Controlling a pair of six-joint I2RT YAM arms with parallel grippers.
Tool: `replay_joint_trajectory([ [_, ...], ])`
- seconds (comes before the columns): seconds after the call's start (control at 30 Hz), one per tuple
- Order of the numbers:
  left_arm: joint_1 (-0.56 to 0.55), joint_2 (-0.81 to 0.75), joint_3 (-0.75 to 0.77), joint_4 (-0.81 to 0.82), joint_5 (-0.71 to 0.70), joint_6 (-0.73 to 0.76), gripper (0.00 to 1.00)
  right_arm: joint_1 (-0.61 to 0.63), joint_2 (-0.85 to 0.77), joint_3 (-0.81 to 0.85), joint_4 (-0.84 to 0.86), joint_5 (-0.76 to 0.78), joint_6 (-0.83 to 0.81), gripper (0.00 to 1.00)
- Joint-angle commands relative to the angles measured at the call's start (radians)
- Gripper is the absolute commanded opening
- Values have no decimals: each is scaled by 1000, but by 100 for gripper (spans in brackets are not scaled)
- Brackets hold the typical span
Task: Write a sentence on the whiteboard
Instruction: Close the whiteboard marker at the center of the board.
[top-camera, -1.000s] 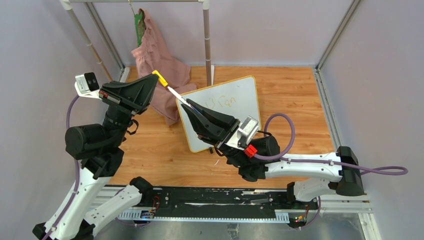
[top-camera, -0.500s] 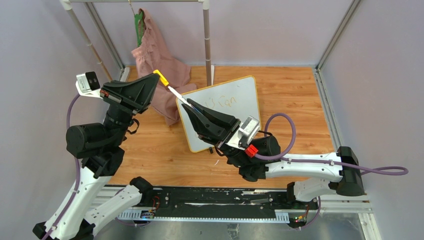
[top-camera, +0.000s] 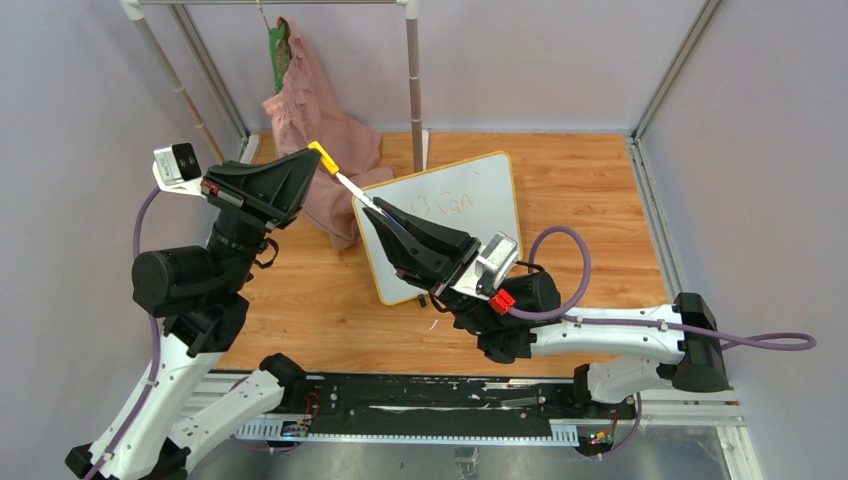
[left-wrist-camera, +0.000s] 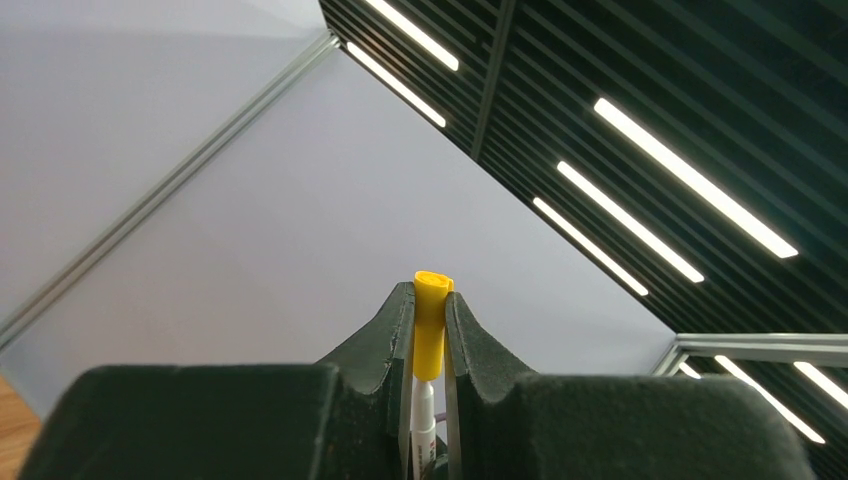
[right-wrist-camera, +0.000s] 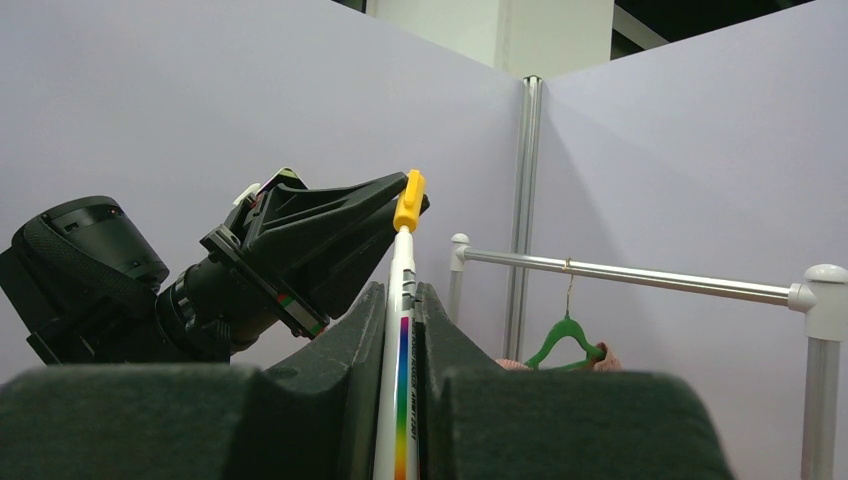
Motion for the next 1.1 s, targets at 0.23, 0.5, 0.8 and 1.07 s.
replay_joint_trajectory([
  [0.23,-7,-11,0,27,25,-12,0,-11,6,44,50,1,-14,0],
  [0.5,-7,-8,-17,27,38,-28,0,-16,22,67,37,-10,-11,0],
  [0.8,-7,2,-8,27,57,-37,0,-25,35,82,20,-19,-4,0],
  [1.07,-8,7,-13,27,67,-45,0,-35,54,113,-11,-46,-18,0],
])
